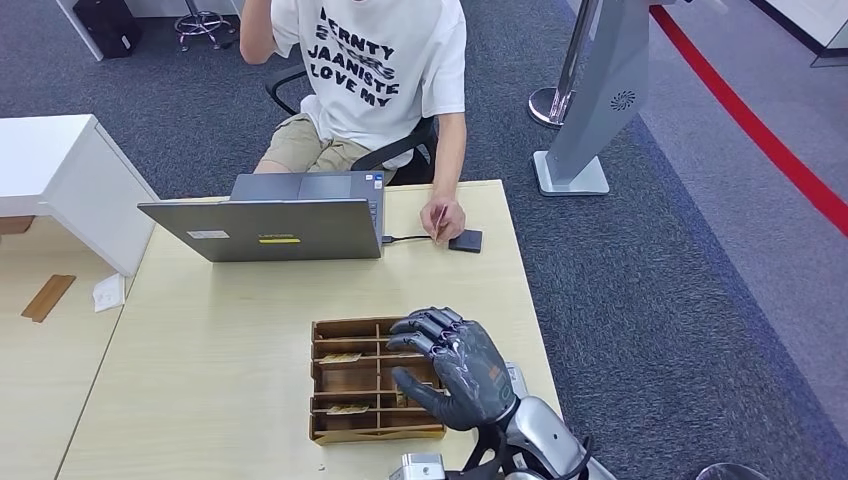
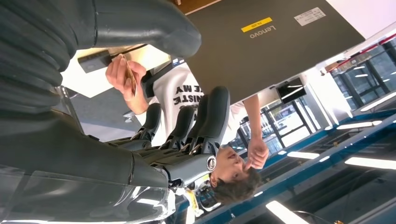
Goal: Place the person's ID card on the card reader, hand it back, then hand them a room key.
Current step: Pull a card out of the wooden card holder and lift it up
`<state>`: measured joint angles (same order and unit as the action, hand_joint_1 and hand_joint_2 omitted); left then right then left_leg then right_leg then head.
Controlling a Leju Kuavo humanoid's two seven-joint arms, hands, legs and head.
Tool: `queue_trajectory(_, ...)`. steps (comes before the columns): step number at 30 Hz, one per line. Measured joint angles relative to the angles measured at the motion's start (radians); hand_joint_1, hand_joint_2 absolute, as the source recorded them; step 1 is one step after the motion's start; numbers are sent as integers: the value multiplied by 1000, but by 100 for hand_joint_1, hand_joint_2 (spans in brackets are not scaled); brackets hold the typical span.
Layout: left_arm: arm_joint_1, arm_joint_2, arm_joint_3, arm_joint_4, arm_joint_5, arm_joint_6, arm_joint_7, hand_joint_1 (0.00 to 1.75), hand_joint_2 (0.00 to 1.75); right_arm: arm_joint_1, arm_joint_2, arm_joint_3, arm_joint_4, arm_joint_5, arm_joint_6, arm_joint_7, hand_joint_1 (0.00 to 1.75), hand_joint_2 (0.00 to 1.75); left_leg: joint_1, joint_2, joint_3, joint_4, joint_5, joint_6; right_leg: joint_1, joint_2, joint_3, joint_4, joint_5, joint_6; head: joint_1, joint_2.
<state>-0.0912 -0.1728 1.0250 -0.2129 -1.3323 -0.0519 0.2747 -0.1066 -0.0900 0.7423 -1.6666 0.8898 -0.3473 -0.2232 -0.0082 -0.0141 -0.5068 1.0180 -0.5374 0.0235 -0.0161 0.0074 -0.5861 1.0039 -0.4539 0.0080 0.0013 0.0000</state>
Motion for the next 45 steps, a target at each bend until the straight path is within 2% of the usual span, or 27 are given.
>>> queue_trajectory(5, 0, 0, 0, 0, -2, -1, 0, 0, 0, -15, 10, 2, 26, 4, -1, 9, 96, 175, 0, 0, 0, 0, 0, 0, 0, 0, 0, 0, 0, 0, 0, 0)
queue_trajectory(10, 0, -1, 0, 0, -2, -2, 0, 0, 0, -24, 14, 4, 42, 4, -1, 12, 85, 175, 0, 0, 0, 0, 0, 0, 0, 0, 0, 0, 0, 0, 0, 0)
queue_trajectory(15, 0, -2, 0, 0, -3, -2, 0, 0, 0, -29, 15, 6, 55, 4, 0, 17, 91, 175, 0, 0, 0, 0, 0, 0, 0, 0, 0, 0, 0, 0, 0, 0)
queue_trajectory(21, 0, -2, 0, 0, -5, -2, 0, 0, 0, -37, 26, 7, 84, 2, 5, 25, 69, 175, 0, 0, 0, 0, 0, 0, 0, 0, 0, 0, 0, 0, 0, 0)
queue_trajectory(27, 0, -2, 0, 0, -7, -2, 1, 0, 0, -40, 35, 8, 120, -2, 9, 32, 86, 175, 0, 0, 0, 0, 0, 0, 0, 0, 0, 0, 0, 0, 0, 0)
queue_trajectory(35, 0, -2, 0, 0, -7, -3, 6, 0, 0, -40, 36, 7, 154, -2, 13, 34, 87, 175, 0, 0, 0, 0, 0, 0, 0, 0, 0, 0, 0, 0, 0, 0)
queue_trajectory(39, 0, -2, 0, 0, -7, -3, 6, 0, 0, -40, 38, 7, 163, -2, 15, 34, 83, 175, 0, 0, 0, 0, 0, 0, 0, 0, 0, 0, 0, 0, 0, 0)
queue_trajectory(45, 0, -2, 0, 0, -6, -3, 6, 0, 0, -40, 42, 4, 178, 0, 17, 34, 87, 175, 0, 0, 0, 0, 0, 0, 0, 0, 0, 0, 0, 0, 0, 0)
